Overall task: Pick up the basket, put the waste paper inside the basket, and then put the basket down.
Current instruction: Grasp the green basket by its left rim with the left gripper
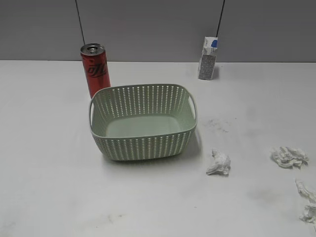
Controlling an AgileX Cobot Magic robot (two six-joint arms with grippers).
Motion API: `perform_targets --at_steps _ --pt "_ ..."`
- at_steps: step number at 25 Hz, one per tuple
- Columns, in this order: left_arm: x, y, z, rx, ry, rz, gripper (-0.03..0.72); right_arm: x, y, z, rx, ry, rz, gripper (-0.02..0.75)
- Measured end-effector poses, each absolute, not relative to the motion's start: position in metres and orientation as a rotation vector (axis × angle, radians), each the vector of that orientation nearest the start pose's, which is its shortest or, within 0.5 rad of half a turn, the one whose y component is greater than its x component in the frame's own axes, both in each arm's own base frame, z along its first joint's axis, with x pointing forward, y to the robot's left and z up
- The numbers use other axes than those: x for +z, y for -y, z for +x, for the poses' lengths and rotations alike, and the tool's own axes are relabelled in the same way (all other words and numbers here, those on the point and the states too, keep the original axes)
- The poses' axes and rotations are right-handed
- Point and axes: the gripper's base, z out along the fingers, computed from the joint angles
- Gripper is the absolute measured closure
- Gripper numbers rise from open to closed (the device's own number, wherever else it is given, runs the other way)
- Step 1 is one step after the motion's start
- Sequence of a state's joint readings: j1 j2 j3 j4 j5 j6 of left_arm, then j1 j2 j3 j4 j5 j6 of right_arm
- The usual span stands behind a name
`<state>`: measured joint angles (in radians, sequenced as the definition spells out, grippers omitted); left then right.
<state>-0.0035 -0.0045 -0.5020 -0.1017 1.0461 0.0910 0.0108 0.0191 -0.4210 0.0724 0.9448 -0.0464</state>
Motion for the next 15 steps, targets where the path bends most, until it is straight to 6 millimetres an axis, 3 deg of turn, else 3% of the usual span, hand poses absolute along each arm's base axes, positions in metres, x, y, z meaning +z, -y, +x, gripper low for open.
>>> perform_targets --at_steps 15 --pt "0.2793 0.008 -0.0055 -0.066 -2.017 0.1 0.286 0.2643 -0.0055 0.0109 0.064 -2.024 -0.052 0.232"
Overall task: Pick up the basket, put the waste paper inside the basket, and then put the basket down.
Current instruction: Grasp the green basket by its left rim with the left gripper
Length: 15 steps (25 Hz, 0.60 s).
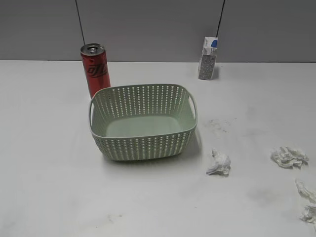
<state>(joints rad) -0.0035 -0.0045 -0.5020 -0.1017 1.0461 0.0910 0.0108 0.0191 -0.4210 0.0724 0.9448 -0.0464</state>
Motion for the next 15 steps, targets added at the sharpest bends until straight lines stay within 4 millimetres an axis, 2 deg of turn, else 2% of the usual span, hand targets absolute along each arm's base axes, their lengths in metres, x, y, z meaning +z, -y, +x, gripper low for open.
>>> perform_targets --at_steps 15 --pt "0.2793 0.008 -0.0055 -0.066 -2.017 0.1 0.355 0.2643 -0.0055 0.0109 0.063 -2.024 -0.053 0.232"
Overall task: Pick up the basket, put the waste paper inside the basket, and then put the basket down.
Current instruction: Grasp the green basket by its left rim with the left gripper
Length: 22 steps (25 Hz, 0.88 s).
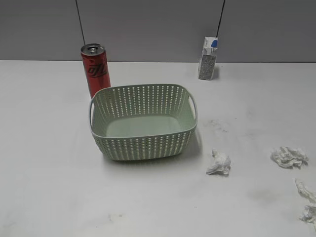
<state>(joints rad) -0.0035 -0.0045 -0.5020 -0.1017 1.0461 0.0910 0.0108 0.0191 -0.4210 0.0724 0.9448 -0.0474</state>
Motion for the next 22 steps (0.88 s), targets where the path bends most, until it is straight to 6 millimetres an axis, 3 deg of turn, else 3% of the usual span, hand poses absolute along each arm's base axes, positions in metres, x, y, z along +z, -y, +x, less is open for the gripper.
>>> perform_targets --at_steps 15,22 --pt "0.2794 0.0086 -0.0055 -0.075 -2.017 0.1 0.448 0.2643 -0.0055 0.0109 0.063 -2.024 -0.053 0.232" --pt "0.2794 0.0087 -0.0055 -0.077 -2.017 0.1 0.43 0.2643 -0.0055 0.0109 0.063 -2.024 -0.053 0.232"
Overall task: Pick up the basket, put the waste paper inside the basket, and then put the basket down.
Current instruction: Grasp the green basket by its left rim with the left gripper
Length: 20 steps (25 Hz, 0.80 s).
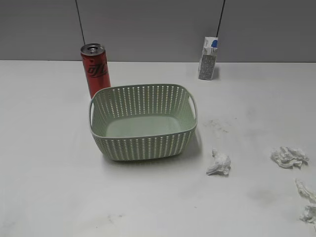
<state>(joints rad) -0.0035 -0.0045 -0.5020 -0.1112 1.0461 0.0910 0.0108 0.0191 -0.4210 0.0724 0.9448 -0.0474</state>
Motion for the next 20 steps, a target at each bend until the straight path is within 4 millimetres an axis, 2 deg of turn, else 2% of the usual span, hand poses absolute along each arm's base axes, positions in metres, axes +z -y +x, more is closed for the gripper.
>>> perform_targets --at_steps 2,7,8,15,20 --pt "0.279 0.009 -0.006 -0.078 -2.017 0.1 0.365 0.264 -0.005 0.011 0.063 -2.024 -0.053 0.232" --pt "0.279 0.009 -0.006 -0.078 -2.017 0.1 0.106 0.264 -0.005 0.011 0.063 -2.024 -0.053 0.232" --pt "0.279 0.009 -0.006 -0.078 -2.017 0.1 0.086 0.264 -0.005 0.011 0.063 -2.024 -0.053 0.232" --pt "0.28 0.009 -0.002 -0.087 -2.027 0.099 0.067 0.264 -0.005 0.011 0.063 -2.024 -0.053 0.232" --pt "0.291 0.011 0.025 -0.117 -2.077 0.083 0.085 0.264 -0.005 0.011 0.063 -2.024 -0.053 0.232"
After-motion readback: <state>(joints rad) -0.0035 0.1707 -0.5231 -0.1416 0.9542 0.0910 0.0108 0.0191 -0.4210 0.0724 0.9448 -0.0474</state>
